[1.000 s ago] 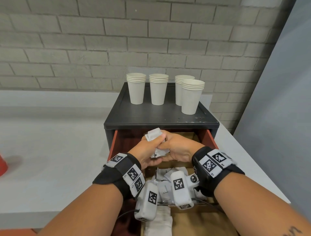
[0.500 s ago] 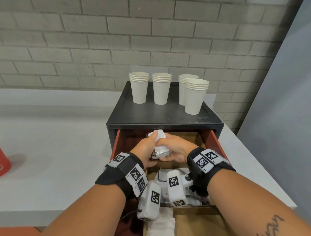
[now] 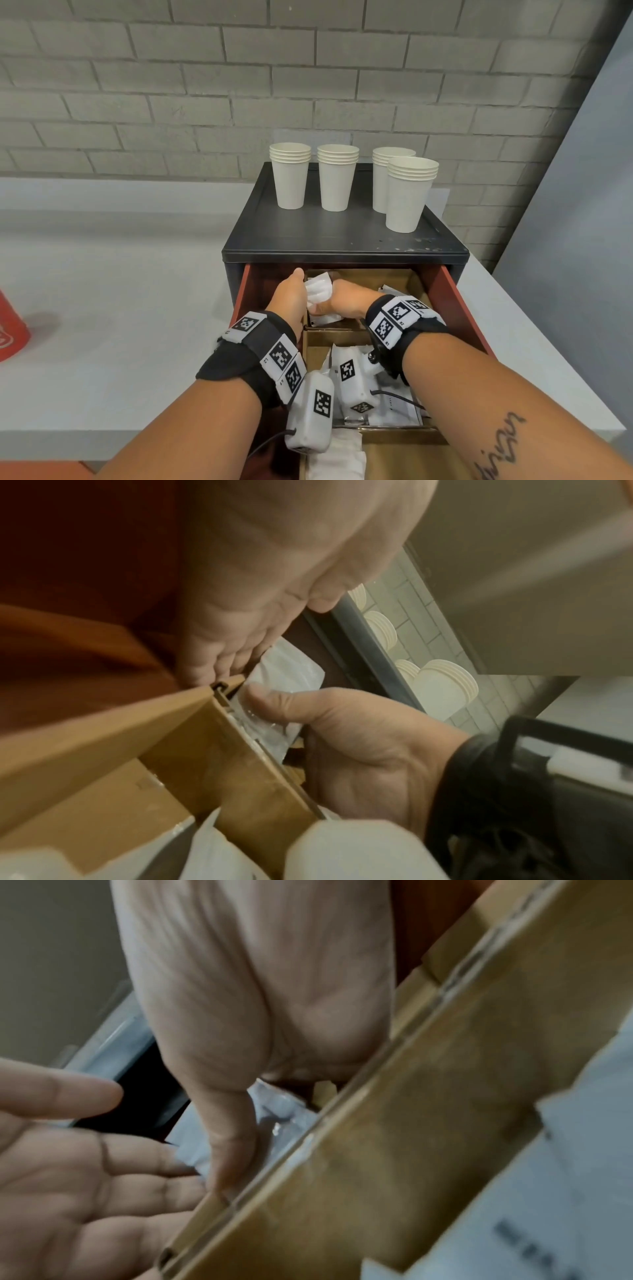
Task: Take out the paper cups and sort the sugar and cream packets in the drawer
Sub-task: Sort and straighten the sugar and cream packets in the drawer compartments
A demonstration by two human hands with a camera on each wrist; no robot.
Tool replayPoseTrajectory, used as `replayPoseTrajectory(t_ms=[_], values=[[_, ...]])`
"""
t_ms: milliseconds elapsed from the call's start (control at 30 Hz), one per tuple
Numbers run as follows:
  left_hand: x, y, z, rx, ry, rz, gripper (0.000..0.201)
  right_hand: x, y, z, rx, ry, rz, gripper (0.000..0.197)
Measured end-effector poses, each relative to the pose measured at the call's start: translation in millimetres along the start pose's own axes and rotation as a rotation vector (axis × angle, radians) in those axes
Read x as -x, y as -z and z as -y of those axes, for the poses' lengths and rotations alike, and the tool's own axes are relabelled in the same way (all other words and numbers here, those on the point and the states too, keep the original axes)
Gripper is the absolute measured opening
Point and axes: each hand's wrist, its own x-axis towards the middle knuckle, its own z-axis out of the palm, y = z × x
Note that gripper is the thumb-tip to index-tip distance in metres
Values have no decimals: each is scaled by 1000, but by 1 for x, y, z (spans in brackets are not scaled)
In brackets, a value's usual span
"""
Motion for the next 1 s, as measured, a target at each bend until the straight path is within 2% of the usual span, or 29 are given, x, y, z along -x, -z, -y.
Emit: replayPoseTrajectory(t_ms=[133, 233, 333, 467, 633, 867, 1000], values=[[3, -2, -1, 7, 26, 1, 56, -3, 2, -4, 214, 11, -24, 49], [1, -3, -1, 23, 30, 4, 60, -7, -3, -3, 288, 35, -115, 45], [-1, -3, 0, 41, 20, 12, 60, -14, -7, -2, 287, -50, -250, 49], [-5, -2, 2, 17, 21, 5, 61, -15, -6, -2, 241, -145, -358, 58], [-8, -1, 4, -3, 20, 19, 60, -13, -10, -6, 273, -209, -292, 52], [-10, 0, 5, -13, 26, 23, 65, -14, -10, 2, 222, -195, -248, 37], [-12, 0, 5, -32, 26, 23, 63, -14, -9, 0, 218, -215, -238, 39]])
